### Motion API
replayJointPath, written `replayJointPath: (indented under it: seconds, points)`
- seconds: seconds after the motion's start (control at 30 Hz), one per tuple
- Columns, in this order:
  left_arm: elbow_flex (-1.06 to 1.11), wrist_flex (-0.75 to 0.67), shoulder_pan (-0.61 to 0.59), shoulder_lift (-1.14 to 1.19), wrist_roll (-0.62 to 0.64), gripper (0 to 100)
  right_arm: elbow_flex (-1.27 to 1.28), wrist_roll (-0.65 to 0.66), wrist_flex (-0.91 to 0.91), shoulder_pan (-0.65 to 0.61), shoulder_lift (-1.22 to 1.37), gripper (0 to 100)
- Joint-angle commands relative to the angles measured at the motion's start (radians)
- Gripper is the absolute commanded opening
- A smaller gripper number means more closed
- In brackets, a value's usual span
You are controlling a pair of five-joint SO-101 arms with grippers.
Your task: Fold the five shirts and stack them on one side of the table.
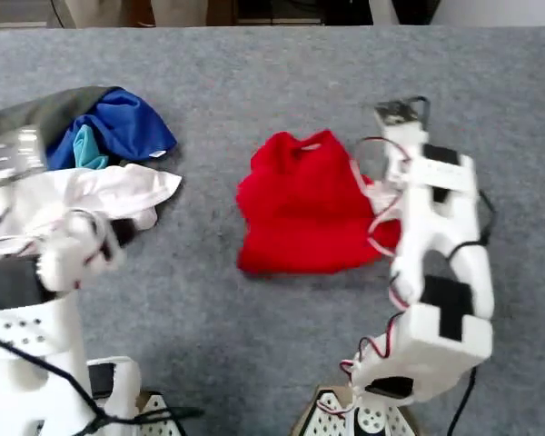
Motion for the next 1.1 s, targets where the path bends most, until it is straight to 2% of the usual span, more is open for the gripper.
replayJointPath:
  seconds: [0.0, 0.13, 0.3, 0.4, 0.57, 0.7, 0.93, 1.0, 1.07]
  points:
    - [0.040, 0.005, 0.166, -0.010, -0.008, 28, 0.001, 0.146, -0.015, 0.140, 0.015, 0.5]
    - [0.129, 0.005, 0.258, -0.008, -0.009, 28, 0.007, 0.290, -0.008, 0.243, 0.021, 3.9]
    - [0.178, 0.003, 0.264, -0.008, -0.040, 28, 0.004, 0.295, -0.008, 0.340, -0.030, 26.7]
    - [0.181, 0.003, 0.262, -0.008, -0.097, 28, 0.001, 0.344, 0.034, 0.344, -0.088, 32.7]
    - [0.181, 0.003, 0.261, -0.010, -0.115, 28, 0.001, 0.376, 0.097, 0.314, -0.229, 30.6]
    - [0.183, 0.003, 0.252, -0.010, -0.109, 28, 0.001, 0.376, 0.153, 0.278, -0.390, 23.4]
    - [0.216, -0.068, 0.051, -0.010, -0.114, 28, 0.005, 0.351, 0.184, 0.185, -0.674, 6.3]
    - [0.249, -0.103, -0.005, -0.010, -0.114, 28, 0.008, 0.304, 0.255, 0.116, -0.737, 3.0]
    - [0.281, -0.123, -0.037, -0.010, -0.114, 28, 0.021, 0.298, 0.345, -0.005, -0.769, 3.3]
